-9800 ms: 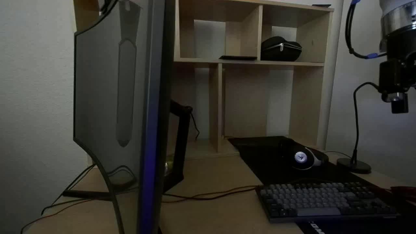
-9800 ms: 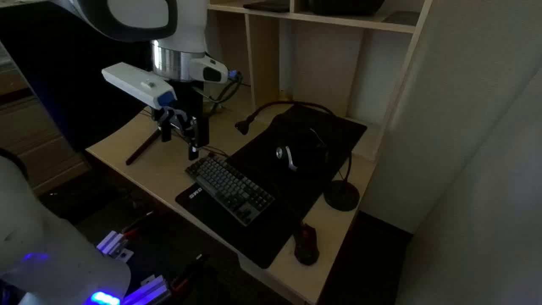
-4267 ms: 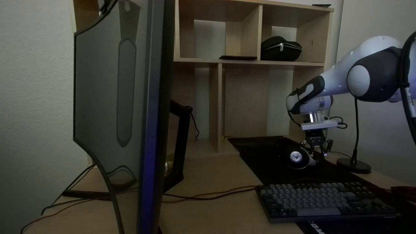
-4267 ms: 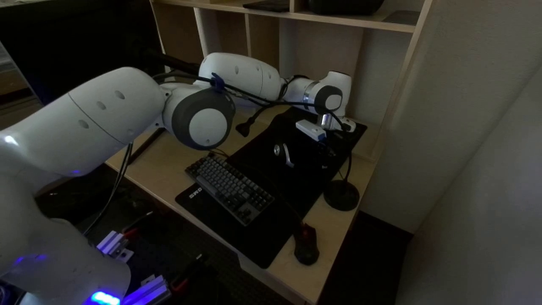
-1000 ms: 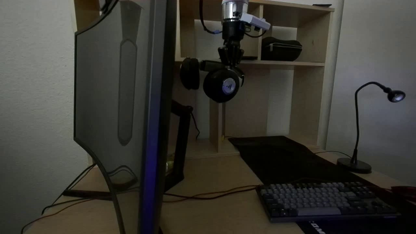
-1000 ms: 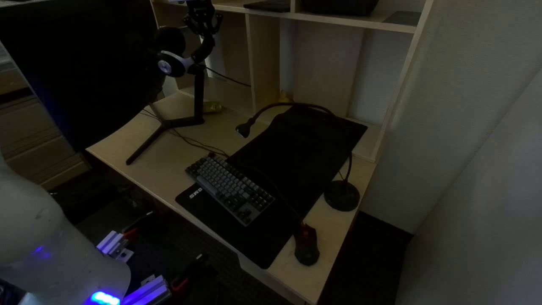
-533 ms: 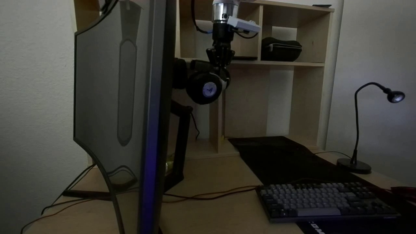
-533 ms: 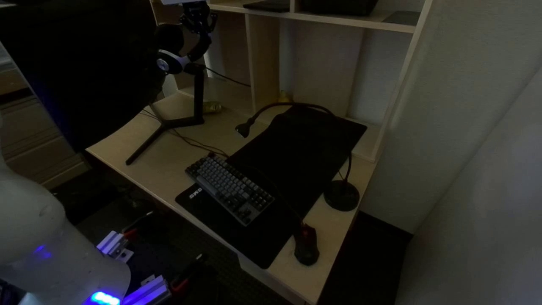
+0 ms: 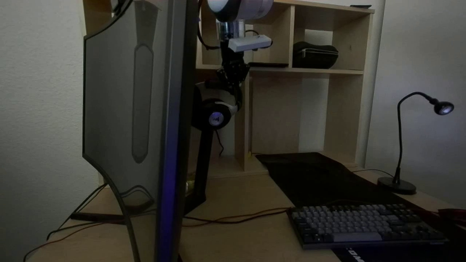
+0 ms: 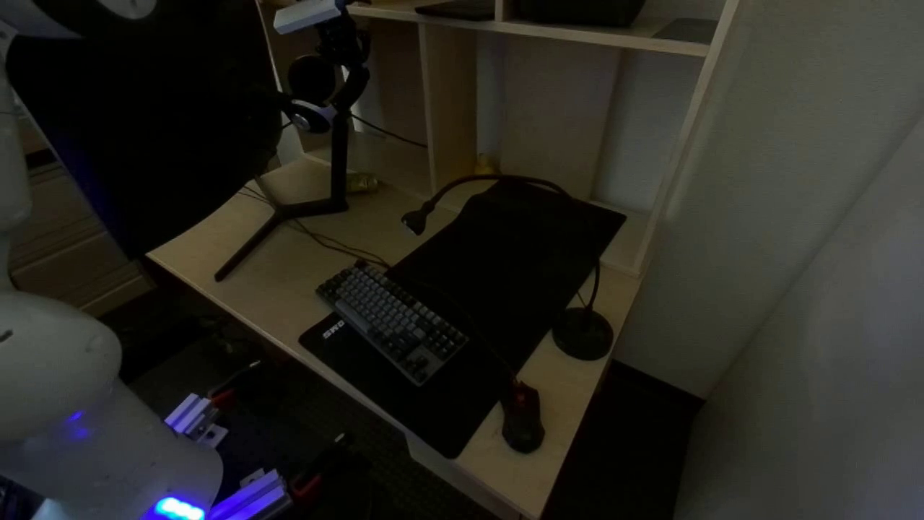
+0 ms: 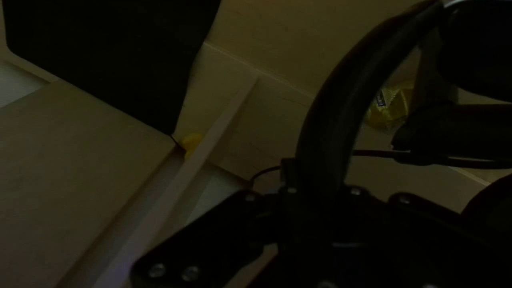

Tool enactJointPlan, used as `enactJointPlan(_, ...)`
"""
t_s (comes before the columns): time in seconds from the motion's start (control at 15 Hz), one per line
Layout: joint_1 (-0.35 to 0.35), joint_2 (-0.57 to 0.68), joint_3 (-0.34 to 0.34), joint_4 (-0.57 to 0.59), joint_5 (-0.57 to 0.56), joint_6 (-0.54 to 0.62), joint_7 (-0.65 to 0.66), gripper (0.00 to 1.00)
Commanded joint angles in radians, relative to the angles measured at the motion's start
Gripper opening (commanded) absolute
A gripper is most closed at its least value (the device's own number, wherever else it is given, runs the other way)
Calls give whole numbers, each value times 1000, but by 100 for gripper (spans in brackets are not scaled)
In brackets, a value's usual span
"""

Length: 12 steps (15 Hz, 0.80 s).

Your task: Hang the headphones on the monitor, turn on the desk lamp, then press the spacebar on the keyboard

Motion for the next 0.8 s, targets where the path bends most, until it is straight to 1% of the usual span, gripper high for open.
enactJointPlan(0.0, 0, 4, -2, 4, -1, -1, 0, 17)
enactJointPlan(0.07, 7, 18, -6, 12, -7, 3, 18, 4)
enactJointPlan(0.4, 51, 55, 3, -26, -31, 33, 53, 4)
enactJointPlan(0.73, 121, 38, 21, -73, -43, 50, 62, 4)
